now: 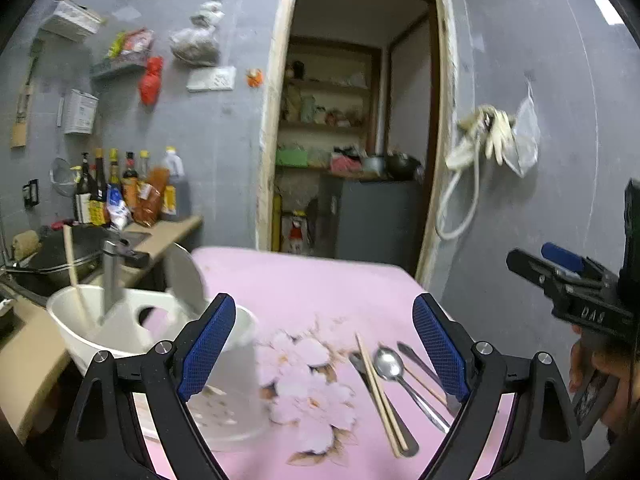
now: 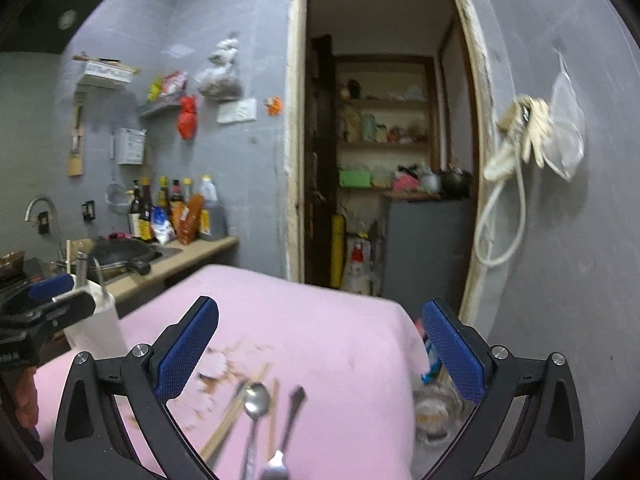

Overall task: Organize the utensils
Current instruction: 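Grasp another chopstick with left tool while right tool grasps a silver fork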

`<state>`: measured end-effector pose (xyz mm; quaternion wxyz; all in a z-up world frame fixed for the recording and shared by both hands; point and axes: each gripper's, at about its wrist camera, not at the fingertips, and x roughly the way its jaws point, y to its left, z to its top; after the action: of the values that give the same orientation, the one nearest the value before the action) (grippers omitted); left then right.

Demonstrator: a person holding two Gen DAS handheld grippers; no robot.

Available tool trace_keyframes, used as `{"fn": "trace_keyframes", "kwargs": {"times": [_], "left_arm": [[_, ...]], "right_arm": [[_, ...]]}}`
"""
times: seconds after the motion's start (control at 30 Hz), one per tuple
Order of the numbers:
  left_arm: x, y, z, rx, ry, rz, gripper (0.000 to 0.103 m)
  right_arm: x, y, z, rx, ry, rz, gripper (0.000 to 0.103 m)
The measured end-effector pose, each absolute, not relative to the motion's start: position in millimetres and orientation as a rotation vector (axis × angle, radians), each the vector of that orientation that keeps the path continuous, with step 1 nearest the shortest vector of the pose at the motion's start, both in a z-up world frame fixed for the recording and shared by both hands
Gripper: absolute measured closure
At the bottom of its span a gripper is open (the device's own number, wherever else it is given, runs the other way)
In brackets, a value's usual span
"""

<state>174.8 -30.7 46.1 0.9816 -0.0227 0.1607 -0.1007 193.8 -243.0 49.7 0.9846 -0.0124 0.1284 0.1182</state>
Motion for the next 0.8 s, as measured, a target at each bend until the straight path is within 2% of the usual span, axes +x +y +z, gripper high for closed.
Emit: {"fn": "trace_keyframes", "kwargs": {"times": [0.33,0.43,0.57,0.7,0.8], "left_arm": [[209,-69,1,0.012,0.524,-0.24,0.017],[217,-74,-12,0.026,0.581,-0.246,0.019],[231,-77,-27,0.027,0.678,-0.277,0.039],[246,-77,-41,0.002,0.787,-0.318,0.061],[256,-80,-52,-0.01,0.854,-0.339,0.069]], "right_arm": [[215,-272,13,0.001,0.42,0.243,0.0],[221,-270,4,-0.011,0.467,0.271,0.006],[231,-263,-9,-0.037,0.538,0.307,0.026],[241,-254,-22,-0.064,0.62,0.357,0.04],[246,-247,-30,-0.075,0.67,0.398,0.049]]}}
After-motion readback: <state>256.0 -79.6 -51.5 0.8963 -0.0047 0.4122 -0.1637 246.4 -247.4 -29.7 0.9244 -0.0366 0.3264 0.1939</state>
